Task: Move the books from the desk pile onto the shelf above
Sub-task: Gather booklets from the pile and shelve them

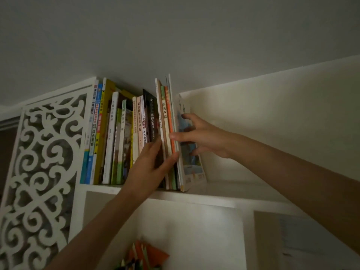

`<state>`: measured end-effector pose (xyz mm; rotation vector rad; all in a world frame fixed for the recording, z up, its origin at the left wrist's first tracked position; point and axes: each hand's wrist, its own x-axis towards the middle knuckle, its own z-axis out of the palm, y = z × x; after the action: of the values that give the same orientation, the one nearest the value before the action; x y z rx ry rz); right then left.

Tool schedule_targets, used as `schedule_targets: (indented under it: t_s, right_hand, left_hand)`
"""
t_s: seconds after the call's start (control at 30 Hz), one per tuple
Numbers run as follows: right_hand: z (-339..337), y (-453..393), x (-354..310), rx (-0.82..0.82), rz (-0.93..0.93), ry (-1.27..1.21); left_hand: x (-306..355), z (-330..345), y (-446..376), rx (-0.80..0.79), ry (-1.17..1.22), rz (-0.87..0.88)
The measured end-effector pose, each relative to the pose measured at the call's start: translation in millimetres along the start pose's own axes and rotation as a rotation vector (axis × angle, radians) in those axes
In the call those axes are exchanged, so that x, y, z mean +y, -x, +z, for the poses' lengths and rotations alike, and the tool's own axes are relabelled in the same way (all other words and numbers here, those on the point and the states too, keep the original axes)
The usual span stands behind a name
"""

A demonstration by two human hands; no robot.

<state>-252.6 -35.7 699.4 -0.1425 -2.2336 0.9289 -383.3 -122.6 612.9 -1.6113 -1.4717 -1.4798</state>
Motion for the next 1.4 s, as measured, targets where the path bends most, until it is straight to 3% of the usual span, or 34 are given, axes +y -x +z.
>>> schedule_targets:
  t_s: [0.1,0.2,0.37,0.47,0.57,0.7,0.87,0.97,1.2,1.4]
  right_hand:
    - [10.9,-4.4,8.2,0.055,-0.047,-0.047]
    - [13.4,-7.7,12.6,0.059,-0.095,-0.042]
    - [22.4,-8.2,9.5,0.089,-0.206,0.189]
    - [30.1,-3.8,12.5,0.183,-0.262,0.341]
    - [34.2,7.1,13.3,0.294,-0.178,0.449]
    - [35.0,49.9,7.4,0.357,-0.121,0.44]
    - [31.7,159.1,17.5,0.481,-0.174,0.492]
    - [32.8,237.7,41.0,0.411,-0.023,0.518]
    - [25.4,455.0,159.4,0.259,0.625,0.626]
    - [22.6,662.5,217.5,0.242,1.126,0.553]
  left_hand:
    - [-13.0,-8.7,5.0,-0.009,-0.026,0.055]
    - [-27.9,-9.7,-3.5,-0.002,-0.208,0.087]
    - [-40.4,-10.2,-7.9,0.03,-0.345,0.048]
    - [-35.1,-12.6,-3.2,-0.026,-0.274,0.018]
    - [-30.1,-15.1,14.3,-0.04,-0.135,0.011]
    - [-23.9,-18.1,52.9,0.039,-0.018,0.135]
    - [15.0,15.3,115.8,-0.104,0.106,0.263]
    - [36.8,59.6,168.8,-0.249,0.21,0.265]
    - [93.8,175.8,330.6,-0.76,0.399,0.14]
    - [161.0,262.1,478.7,-1.203,0.518,-0.176]
